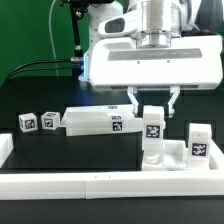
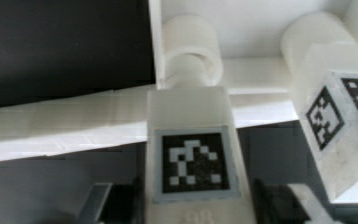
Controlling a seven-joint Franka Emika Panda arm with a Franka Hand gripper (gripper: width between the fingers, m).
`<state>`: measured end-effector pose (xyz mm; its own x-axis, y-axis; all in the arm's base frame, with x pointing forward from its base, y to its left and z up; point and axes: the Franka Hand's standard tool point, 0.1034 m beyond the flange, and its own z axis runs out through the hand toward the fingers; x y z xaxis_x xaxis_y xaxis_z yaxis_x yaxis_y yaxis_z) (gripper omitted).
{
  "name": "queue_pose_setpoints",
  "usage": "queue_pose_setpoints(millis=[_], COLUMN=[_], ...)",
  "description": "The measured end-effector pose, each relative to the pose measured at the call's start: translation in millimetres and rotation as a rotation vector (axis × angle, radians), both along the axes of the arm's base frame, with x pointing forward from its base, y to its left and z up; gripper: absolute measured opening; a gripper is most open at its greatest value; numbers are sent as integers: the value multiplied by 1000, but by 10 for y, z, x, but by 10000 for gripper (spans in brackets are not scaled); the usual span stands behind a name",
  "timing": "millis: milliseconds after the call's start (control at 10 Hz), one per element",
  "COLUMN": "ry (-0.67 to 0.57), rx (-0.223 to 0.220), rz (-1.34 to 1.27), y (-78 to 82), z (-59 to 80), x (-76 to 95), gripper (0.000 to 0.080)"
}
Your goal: Assemble chair
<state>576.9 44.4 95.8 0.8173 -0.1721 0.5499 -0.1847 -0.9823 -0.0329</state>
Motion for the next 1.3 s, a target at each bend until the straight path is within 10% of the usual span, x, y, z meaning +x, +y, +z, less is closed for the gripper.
queue_pose_setpoints(millis=[900, 1000, 1300], ry=[26, 61, 238], rx=[-3, 9, 86], rz=[-2, -4, -28], y=[-17, -17, -129], z=[-131, -148, -76], x=[18, 10, 101], gripper=[291, 498, 640])
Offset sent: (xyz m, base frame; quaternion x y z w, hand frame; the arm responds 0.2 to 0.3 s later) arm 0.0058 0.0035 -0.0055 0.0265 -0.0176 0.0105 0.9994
